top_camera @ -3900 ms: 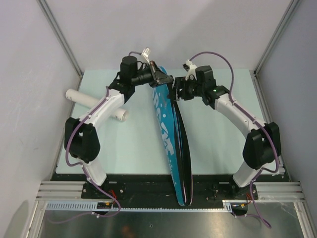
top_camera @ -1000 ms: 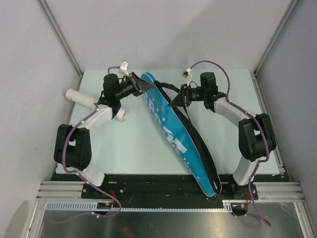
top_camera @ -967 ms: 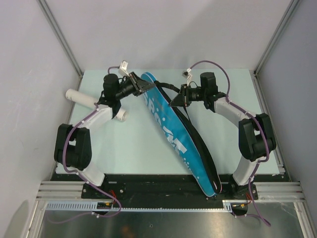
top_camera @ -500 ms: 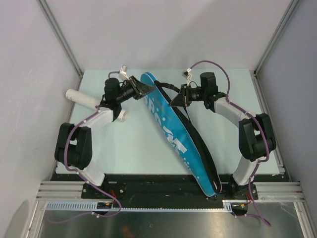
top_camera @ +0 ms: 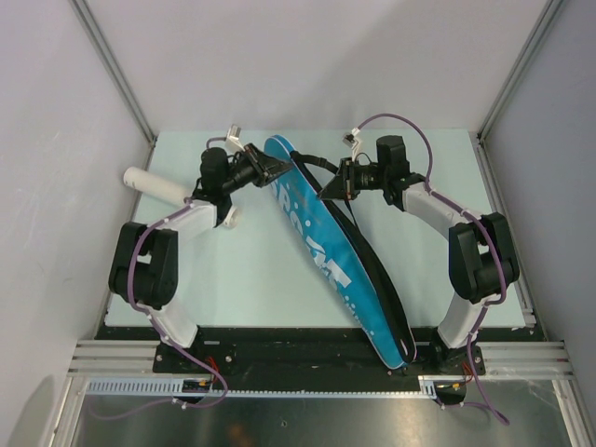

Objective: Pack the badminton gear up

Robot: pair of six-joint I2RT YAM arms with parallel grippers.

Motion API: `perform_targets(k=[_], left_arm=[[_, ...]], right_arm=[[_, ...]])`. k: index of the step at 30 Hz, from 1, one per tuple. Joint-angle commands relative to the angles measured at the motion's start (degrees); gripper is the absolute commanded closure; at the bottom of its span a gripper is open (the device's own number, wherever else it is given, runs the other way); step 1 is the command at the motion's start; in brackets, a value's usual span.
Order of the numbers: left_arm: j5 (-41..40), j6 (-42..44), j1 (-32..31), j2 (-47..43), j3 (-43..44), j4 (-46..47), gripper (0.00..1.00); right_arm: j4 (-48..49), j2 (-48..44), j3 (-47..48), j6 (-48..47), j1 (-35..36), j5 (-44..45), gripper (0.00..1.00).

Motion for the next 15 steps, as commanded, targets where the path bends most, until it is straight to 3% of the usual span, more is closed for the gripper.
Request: perform_targets(k=[1, 7, 15], left_arm=[[1.30, -2.18, 0.25, 0.19, 3.29, 5.35, 0.77], [2.01, -2.71, 0.25, -0.68, 2.94, 6.67, 0.69], [2.01, -3.67, 0.25, -0.07, 3.55, 7.19, 0.67]], right_arm=[[2.33, -1.58, 0.99, 2.07, 0.58, -1.43, 1.00], [2.60, -1.67, 0.99, 2.15, 0.67, -1.61, 1.00], [3.39, -1.76, 0.99, 2.77, 0.76, -1.61, 1.00]])
